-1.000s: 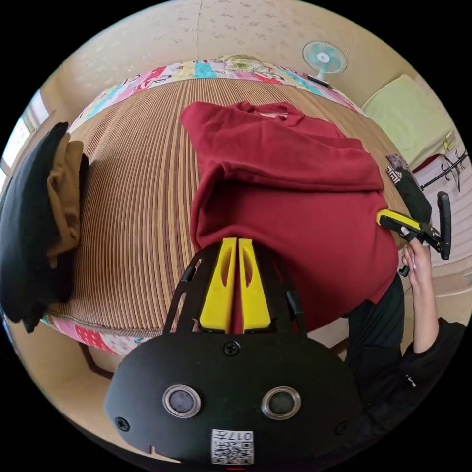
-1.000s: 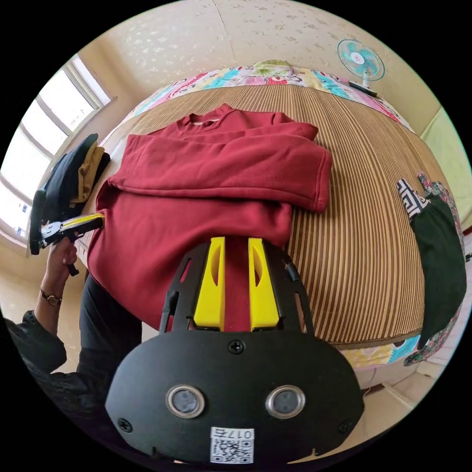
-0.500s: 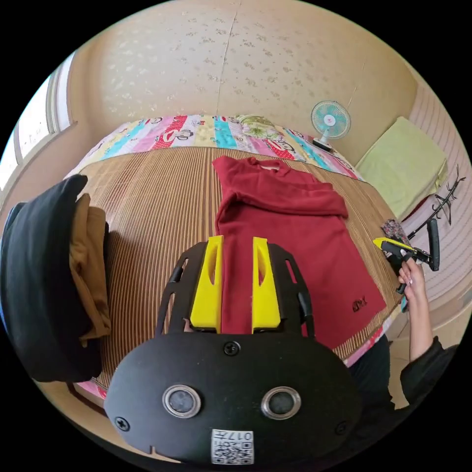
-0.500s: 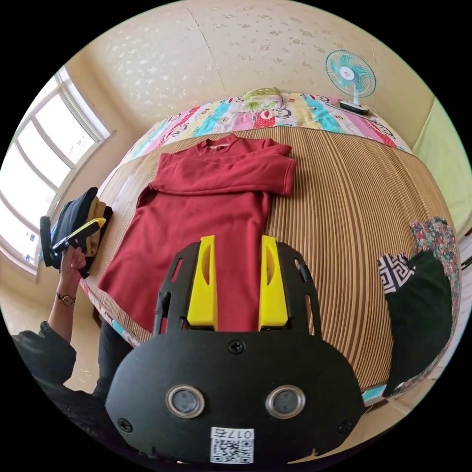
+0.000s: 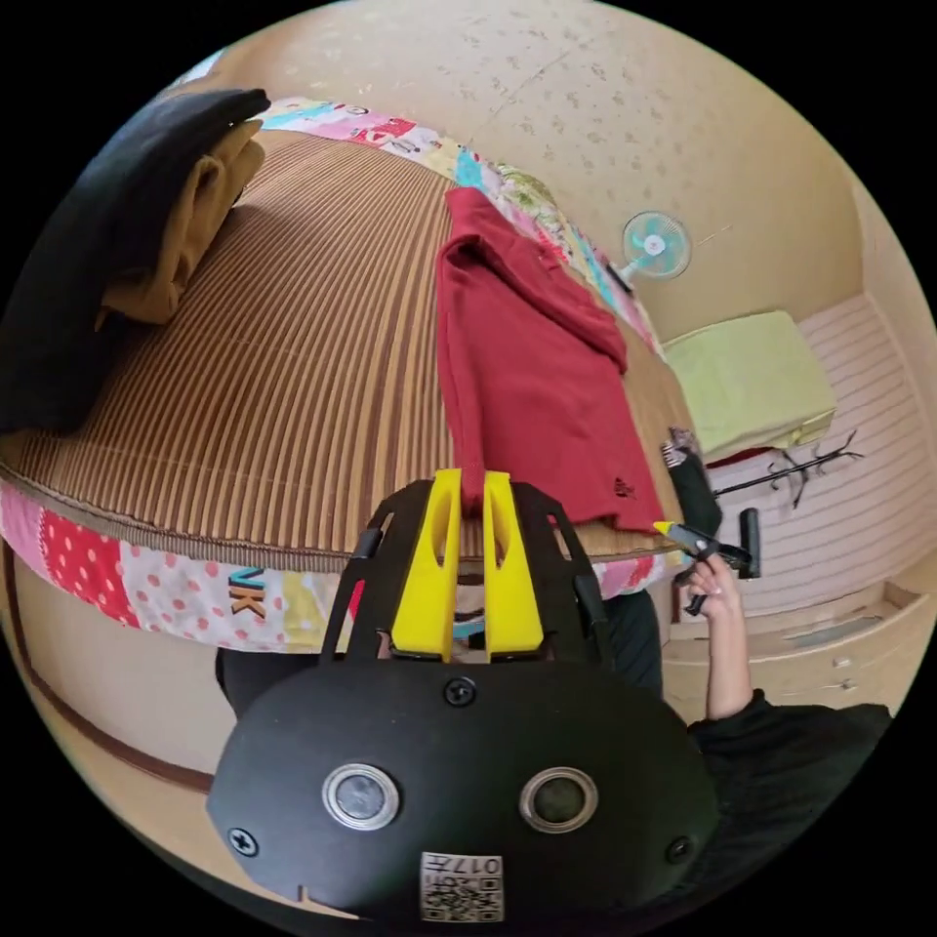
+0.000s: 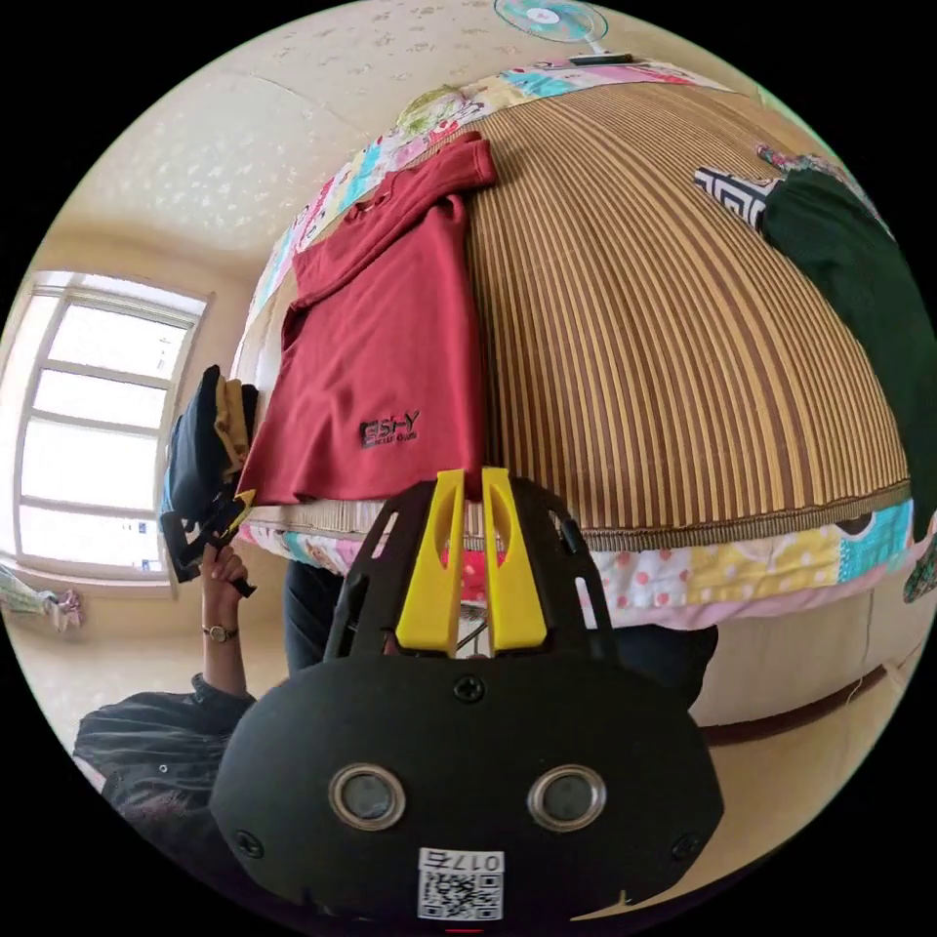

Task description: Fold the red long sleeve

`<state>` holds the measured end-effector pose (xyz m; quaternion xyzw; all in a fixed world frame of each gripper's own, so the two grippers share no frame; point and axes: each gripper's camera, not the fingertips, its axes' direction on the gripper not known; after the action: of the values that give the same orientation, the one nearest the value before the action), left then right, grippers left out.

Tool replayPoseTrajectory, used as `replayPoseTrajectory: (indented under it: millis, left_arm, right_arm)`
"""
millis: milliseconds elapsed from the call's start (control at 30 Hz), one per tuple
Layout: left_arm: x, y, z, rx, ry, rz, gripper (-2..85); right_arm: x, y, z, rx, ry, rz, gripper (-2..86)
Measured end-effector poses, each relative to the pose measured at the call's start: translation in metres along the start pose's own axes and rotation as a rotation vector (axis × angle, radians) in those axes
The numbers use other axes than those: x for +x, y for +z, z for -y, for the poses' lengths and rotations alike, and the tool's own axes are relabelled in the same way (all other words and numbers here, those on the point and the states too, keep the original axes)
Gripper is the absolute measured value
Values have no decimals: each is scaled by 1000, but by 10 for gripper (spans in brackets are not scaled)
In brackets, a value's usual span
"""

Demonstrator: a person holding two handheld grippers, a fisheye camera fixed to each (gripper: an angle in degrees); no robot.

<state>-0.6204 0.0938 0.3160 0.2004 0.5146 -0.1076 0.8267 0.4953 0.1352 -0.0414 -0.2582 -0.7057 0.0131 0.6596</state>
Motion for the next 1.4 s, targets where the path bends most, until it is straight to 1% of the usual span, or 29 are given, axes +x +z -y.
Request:
replayPoseTrajectory:
  millis: [33,67,100,133,233,300,367,400,467,533,567,633,667,700,733,800,900,967,1033,1067,1100,1133,1167,1200,1233,1267,1300,1367,1400]
  left_arm:
    - [-6,-28,-9,42,6,-158,42]
    - [-7,-41,-13,52,23,-233,42]
    - [-6,-67,-23,56,85,-324,43]
    - [-2,-94,-37,85,174,-338,43]
    - [5,-161,-74,196,302,-369,42]
    - [4,-188,-82,263,318,-439,42]
    - [-3,-200,-72,318,268,-509,42]
    - [-6,-199,-53,316,220,-510,42]
    - [-2,-190,-15,303,209,-429,43]
    - [3,-171,54,301,151,-317,46]
    - [4,-166,73,308,152,-301,48]
    - [2,-144,144,319,132,-192,65]
    - [0,-139,159,314,130,-160,80]
    - [-6,-132,183,294,91,-87,109]
    - [-14,-129,195,267,46,-37,120]
    - [-25,-130,189,268,12,-23,128]
    - [-50,-132,137,260,-45,21,136]
    - [-66,-127,98,226,-91,75,149]
    - [-88,-113,55,156,-174,98,164]
    - [-93,-110,46,147,-202,93,167]
    - [-103,-105,32,140,-256,80,167]
    - [-111,-100,22,144,-309,89,168]
    - [-114,-98,19,147,-332,96,168]
    - [-119,-94,16,153,-349,95,166]
    - [-121,-91,17,161,-340,79,161]
    - [-122,-90,19,159,-336,64,150]
    - [-124,-85,24,153,-338,16,129]
    - [-129,-81,33,157,-386,-60,93]
    - [-127,-82,41,184,-401,-141,75]
  right_arm:
    - [-8,-32,-16,51,-52,152,39]
    - [-13,-47,-25,72,-81,225,38]
    - [-23,-76,-45,112,-139,337,36]
    - [-36,-104,-67,163,-199,392,35]
    - [-66,-158,-110,276,-311,378,33]
    - [-77,-172,-114,324,-313,319,32]
    - [-86,-168,-94,308,-323,223,31]
    - [-92,-159,-70,286,-302,163,32]
    - [-104,-144,-27,293,-306,73,33]
    - [-121,-116,48,296,-267,-49,38]
    - [-126,-109,66,307,-272,-71,40]
    - [-144,-79,131,296,-277,-139,53]
    - [-148,-72,143,283,-260,-161,59]
    - [-159,-63,154,276,-239,-197,69]
    - [-172,-58,150,292,-264,-199,79]
    - [-190,-46,128,306,-333,-188,81]
    - [-204,-10,80,260,-397,-193,82]
    - [-204,19,49,259,-429,-284,79]
    - [-186,71,18,237,-422,-546,68]
    - [-177,87,14,207,-402,-632,62]
    - [-156,122,11,110,-373,-805,50]
    - [-148,140,-2,135,-458,-868,45]
    - [-151,141,-10,193,-493,-899,43]
    - [-158,148,-16,232,-519,-977,41]
    - [-163,154,-13,220,-500,-1021,38]
    - [-165,154,-10,222,-481,-1023,37]
    - [-162,147,-3,235,-426,-981,35]
    - [-150,129,7,253,-340,-863,33]
    - [-139,116,12,259,-295,-779,32]
